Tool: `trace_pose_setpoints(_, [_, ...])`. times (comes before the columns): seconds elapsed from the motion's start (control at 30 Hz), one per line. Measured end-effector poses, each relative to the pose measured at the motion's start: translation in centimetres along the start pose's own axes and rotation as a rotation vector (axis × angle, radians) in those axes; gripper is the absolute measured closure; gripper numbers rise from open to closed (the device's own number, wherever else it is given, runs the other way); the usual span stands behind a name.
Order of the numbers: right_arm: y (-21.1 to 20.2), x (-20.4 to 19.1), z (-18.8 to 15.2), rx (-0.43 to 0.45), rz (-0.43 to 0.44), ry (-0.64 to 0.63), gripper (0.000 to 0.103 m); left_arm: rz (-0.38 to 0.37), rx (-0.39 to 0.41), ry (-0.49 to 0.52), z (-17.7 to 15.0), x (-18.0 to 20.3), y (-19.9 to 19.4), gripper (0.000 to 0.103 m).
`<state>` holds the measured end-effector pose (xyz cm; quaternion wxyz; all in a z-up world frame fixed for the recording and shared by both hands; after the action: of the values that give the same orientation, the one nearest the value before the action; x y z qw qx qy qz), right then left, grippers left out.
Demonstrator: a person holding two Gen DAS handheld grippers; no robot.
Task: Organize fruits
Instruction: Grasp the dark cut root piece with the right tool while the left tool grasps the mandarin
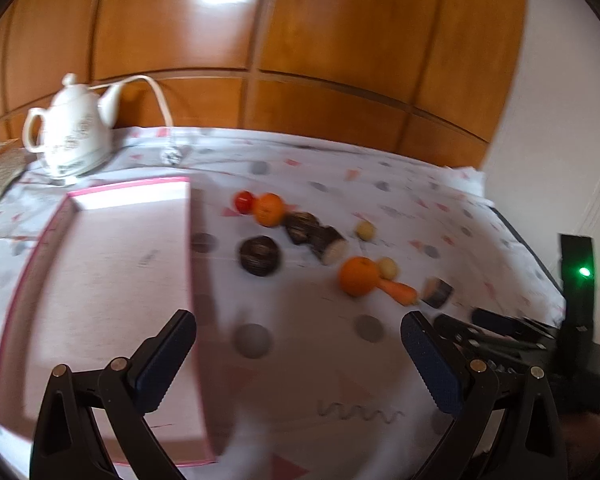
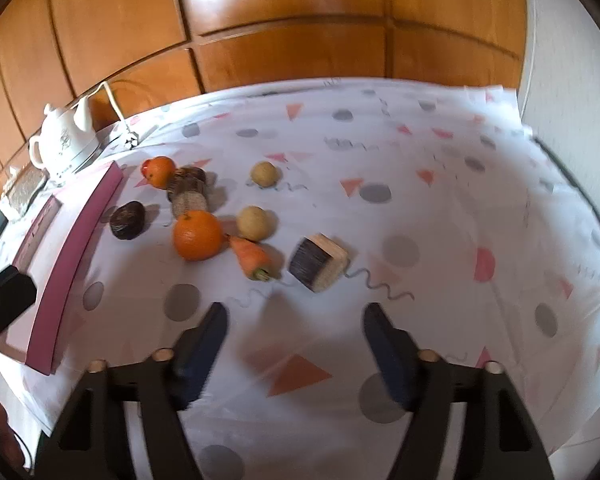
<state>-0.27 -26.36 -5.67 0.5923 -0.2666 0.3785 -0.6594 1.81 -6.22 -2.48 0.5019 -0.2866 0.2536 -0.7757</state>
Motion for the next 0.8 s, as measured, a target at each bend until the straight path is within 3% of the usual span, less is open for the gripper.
trace_pose_setpoints(0.17, [0.9, 1.1, 0.0, -0.01, 0.007, 0.007, 0.059, 0.019, -0.064, 0.058, -0.3, 1.3, 1.7, 0.0])
trace_pose_setpoints(0.4, [2.1, 1.6, 1.3, -0.005, 0.043, 0.01, 0.06, 0.001, -0.111, 0.065, 0.4, 1.5, 3.6, 0.001])
trace_pose_setpoints(0.5, [2.6, 1.6, 1.9, -0.004, 0.046, 0.003, 0.06, -0.01, -0.122, 0.049, 0.9, 1.8, 4.6, 0.009])
trace_pose_setpoints(0.8, [3.5, 1.2, 2.6, -0.003, 0.032, -0.064, 0.063, -0.032, -0.17, 0.008, 2.2, 3.3, 8.2, 0.018])
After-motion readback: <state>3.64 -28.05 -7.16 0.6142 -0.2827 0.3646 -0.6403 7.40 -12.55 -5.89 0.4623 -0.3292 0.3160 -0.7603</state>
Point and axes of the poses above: each gripper's, at about its wrist camera, not at the fingertips, and y roughly the way its jaws point, x to its right, z to its top, the point moved 3 cm from there along y, roughly the way its jaws point, and after that the axes turned 3 degrees about -x, right-handed, at the moved point
